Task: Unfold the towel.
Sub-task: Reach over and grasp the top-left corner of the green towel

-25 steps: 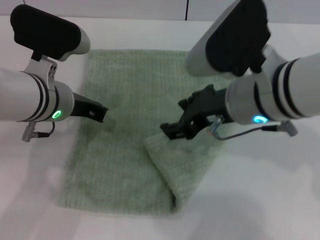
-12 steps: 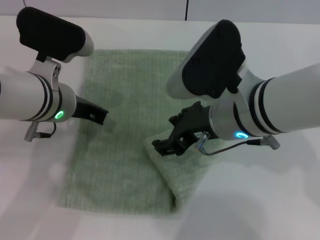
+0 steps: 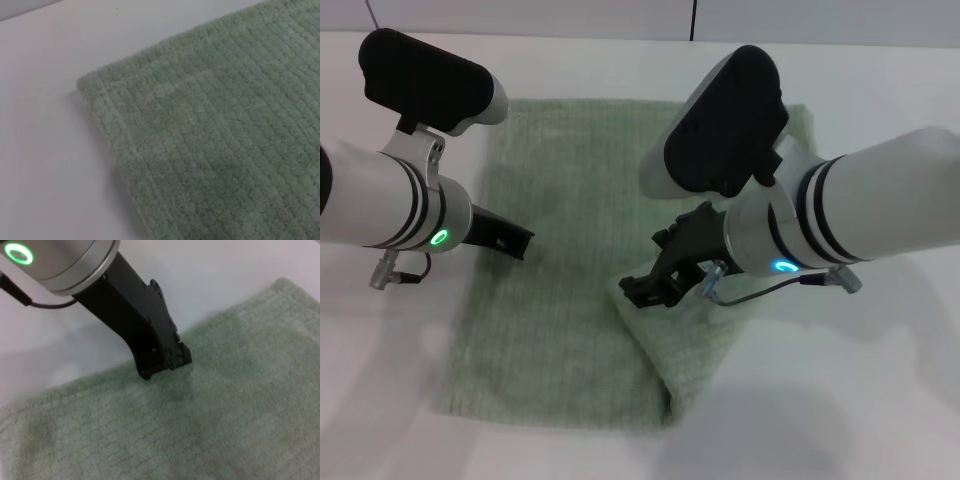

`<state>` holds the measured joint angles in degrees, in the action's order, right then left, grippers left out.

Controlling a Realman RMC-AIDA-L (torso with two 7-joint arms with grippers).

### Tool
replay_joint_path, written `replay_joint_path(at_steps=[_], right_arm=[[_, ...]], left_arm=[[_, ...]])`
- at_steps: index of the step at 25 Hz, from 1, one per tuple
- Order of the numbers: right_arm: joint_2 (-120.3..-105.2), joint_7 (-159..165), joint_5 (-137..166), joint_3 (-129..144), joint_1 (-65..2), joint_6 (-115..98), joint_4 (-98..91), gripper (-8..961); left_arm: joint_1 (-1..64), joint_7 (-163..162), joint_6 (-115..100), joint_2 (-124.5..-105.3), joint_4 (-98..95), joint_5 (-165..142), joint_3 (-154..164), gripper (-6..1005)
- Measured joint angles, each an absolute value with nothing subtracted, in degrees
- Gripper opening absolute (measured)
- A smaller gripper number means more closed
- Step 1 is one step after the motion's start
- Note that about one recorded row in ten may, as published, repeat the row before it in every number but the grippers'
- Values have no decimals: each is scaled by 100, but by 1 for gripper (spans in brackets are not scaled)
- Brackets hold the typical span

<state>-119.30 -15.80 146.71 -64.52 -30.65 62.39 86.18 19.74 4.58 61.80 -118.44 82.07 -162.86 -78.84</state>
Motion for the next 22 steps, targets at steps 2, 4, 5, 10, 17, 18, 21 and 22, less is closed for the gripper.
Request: replay_joint_path(at_steps=[2,4,5,10,17,18,21,22], right_arm=[[-11931,-1570,14671,-6429,-3080,6212,8589,654],[-11931,-1565,14671,-6406,-3113,6134,8523,655],[-11930,-1564,14672,-6393,-3164,6047,8430,655],[-11941,-1558,14640,-6303,-3356,5838,8159,655],[-11954,-1541,14624,-6124,-3488,5684,7955,655],[-11956,-1537,14623,-6111,-3500,5666,7934,655],[-11957,-1536,14605,-6098,-3546,5579,7816,655],[-11957,-1537,14573,-6094,-3562,5532,7762,655]], left_arm=[[1975,459,6180,-11844,8212,-16286,-7882,-2],[1977,459,6179,-11845,8218,-16286,-7879,-2],[1984,460,6179,-11845,8214,-16286,-7874,-2],[1991,462,6178,-11840,8203,-16286,-7856,-1],[1989,465,6178,-11839,8203,-16286,-7856,-1],[1989,465,6178,-11839,8203,-16286,-7857,-1],[1986,466,6183,-11838,8203,-16286,-7863,-1],[1986,466,6185,-11839,8204,-16286,-7863,-1]])
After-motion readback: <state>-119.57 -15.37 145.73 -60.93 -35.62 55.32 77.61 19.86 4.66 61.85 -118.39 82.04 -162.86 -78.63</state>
